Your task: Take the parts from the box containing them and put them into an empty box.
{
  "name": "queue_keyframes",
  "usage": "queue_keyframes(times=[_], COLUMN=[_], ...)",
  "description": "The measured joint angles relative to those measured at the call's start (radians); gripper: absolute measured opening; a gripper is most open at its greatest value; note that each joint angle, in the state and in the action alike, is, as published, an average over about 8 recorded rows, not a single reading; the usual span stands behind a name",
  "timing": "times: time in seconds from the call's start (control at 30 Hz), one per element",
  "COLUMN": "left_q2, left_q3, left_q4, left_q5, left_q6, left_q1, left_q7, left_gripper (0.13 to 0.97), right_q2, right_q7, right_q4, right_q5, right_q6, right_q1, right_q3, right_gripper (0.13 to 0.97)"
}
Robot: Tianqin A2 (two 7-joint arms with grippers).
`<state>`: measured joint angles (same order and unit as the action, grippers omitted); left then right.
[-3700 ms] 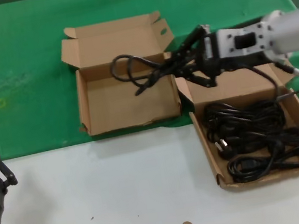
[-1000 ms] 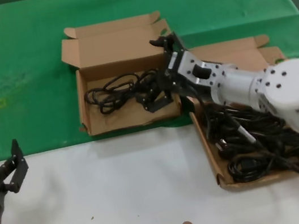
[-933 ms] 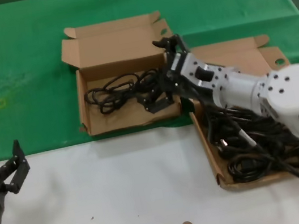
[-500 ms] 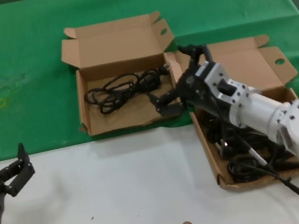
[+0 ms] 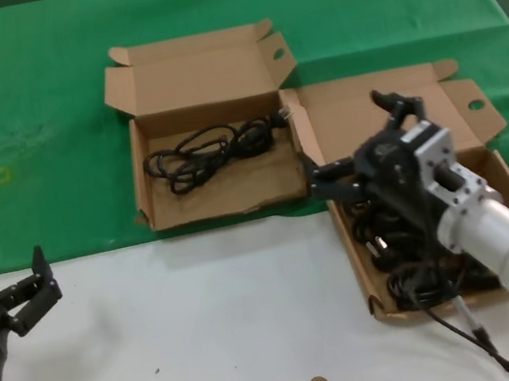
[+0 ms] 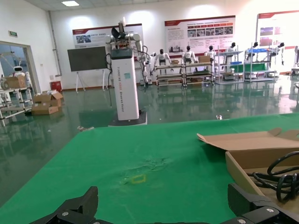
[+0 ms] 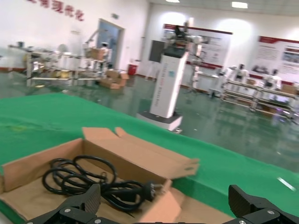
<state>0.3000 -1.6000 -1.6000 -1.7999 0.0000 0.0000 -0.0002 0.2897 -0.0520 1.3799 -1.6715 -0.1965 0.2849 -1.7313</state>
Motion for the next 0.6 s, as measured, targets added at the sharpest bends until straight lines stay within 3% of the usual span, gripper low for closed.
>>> queue_keyframes(times=[0.6], left_q2=[0.0], left_q3=[0.0], left_q4=[0.0], left_q5=[0.0], left_q6=[0.0], left_q1=[0.0], left_q7=[0.0], left_gripper=[0.966], right_q2=[0.009], right_q7=[0.044], right_q4=[0.186], right_q5=[-0.108], right_q6=[0.166], right_q1=[-0.24], right_q3=[0.111], right_gripper=[0.966])
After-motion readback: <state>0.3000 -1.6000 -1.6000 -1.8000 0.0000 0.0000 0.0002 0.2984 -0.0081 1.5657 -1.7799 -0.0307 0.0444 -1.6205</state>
